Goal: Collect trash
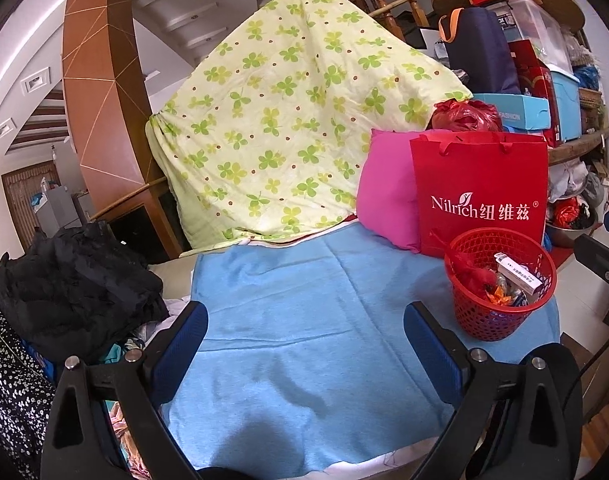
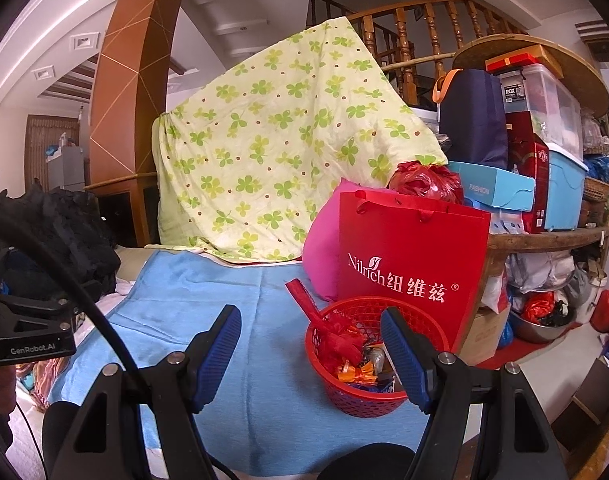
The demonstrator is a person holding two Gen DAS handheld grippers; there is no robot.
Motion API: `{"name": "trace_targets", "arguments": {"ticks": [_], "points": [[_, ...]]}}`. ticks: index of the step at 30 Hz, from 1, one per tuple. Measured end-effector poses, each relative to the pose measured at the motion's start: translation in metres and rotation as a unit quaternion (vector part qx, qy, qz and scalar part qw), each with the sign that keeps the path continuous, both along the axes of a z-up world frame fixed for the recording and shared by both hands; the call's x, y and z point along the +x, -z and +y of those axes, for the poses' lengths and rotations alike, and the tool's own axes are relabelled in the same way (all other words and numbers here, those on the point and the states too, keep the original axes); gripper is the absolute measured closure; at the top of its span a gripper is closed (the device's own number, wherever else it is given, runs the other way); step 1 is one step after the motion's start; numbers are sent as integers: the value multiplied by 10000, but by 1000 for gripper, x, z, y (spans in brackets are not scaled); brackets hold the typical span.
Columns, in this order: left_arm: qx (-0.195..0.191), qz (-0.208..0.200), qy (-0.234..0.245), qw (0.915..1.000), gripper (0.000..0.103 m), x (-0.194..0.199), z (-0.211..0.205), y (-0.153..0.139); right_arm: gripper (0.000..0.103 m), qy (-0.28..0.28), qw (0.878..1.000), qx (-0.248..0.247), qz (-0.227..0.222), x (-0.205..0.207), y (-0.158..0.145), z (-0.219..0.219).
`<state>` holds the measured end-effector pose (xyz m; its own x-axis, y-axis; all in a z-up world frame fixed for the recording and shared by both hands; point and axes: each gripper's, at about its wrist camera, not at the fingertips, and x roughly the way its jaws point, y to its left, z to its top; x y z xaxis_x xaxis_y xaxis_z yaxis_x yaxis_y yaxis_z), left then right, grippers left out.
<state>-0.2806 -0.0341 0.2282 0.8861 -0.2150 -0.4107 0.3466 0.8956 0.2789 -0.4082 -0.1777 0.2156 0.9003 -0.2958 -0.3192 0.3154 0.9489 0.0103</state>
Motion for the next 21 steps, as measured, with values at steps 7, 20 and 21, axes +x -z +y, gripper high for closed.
{"name": "trace_targets", "arguments": {"ticks": [7, 20, 21], "points": [[15, 62, 35, 10000, 5, 0, 1, 2, 27, 14, 10000, 27, 26, 0, 2, 1], [23, 67, 45, 10000, 5, 0, -1, 3, 27, 22, 10000, 1, -13, 1, 3, 0], [18, 71, 39, 10000, 5, 0, -1, 3, 27, 29, 10000, -4, -16, 1, 4, 0]]}}
